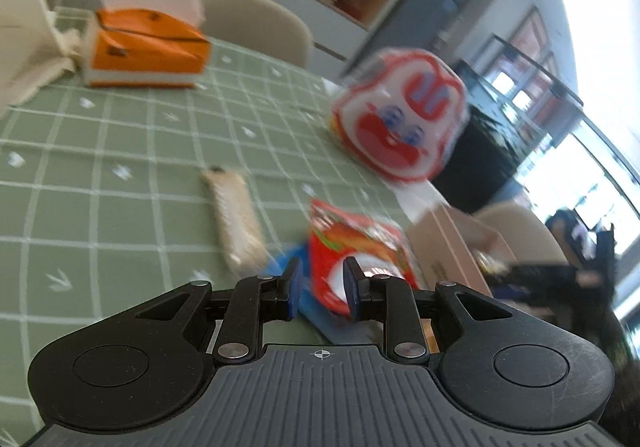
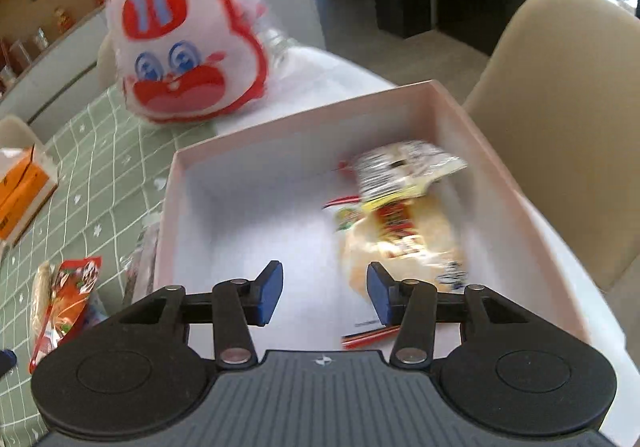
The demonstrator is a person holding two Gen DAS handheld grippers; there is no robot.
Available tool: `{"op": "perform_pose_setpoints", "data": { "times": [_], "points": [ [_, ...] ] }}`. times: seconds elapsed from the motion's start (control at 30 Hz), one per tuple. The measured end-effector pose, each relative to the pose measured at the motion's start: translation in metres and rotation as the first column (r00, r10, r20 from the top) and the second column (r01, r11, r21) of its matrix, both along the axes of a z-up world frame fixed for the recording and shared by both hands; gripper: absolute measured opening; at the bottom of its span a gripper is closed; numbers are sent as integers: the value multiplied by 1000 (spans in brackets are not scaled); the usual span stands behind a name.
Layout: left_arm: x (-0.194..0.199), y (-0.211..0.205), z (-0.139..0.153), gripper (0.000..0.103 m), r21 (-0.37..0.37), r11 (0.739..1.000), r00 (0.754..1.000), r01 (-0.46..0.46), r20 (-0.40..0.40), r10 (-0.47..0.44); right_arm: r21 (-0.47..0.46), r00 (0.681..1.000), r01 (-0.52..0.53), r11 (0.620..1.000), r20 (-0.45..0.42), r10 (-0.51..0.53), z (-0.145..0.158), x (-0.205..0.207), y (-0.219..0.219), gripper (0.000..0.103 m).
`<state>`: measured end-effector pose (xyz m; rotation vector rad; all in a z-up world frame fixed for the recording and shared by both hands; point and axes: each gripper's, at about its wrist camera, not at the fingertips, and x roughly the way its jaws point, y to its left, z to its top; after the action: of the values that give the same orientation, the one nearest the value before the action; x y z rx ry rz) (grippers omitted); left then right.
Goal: Organize snacks
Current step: 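Carry the bread packet into the pink box and open the right tool, then grasp the long rice-cracker stick with the left tool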
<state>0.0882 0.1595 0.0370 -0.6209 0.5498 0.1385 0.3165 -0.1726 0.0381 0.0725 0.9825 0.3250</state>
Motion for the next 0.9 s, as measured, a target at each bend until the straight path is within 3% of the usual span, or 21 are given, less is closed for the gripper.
{"op": "perform_pose_setpoints", "data": {
  "times": [0.13, 0.33, 0.53, 0.6, 0.67, 0.73, 0.9],
  "points": [
    [4, 27, -2, 26, -14, 997, 997, -74, -20, 73, 27, 990, -67, 997, 124, 63, 19, -35, -7, 47],
    [22, 50, -12, 26, -18, 992, 991, -125, -44, 125, 71, 935, -247, 966, 281, 218, 35, -118, -4, 59],
    [69, 37, -18, 28, 83, 990, 981, -111, -149, 122, 51, 906, -280, 959, 343, 247, 15, -169, -5, 65],
    [83, 28, -17, 28, 170, 979, 974, -109, -178, 139, 13, 899, -265, 964, 364, 242, 6, -179, -5, 65],
    [94, 19, -17, 37, 259, 962, 968, -92, -202, 147, -24, 891, -259, 966, 381, 248, -5, -188, -5, 65],
    [99, 13, -20, 39, 313, 947, 965, -71, -217, 144, -40, 885, -265, 963, 386, 260, -13, -196, -6, 66],
    [101, 7, -28, 35, 330, 943, 961, -43, -244, 129, -25, 892, -267, 963, 372, 257, -33, -202, -11, 68]
  ]
}}
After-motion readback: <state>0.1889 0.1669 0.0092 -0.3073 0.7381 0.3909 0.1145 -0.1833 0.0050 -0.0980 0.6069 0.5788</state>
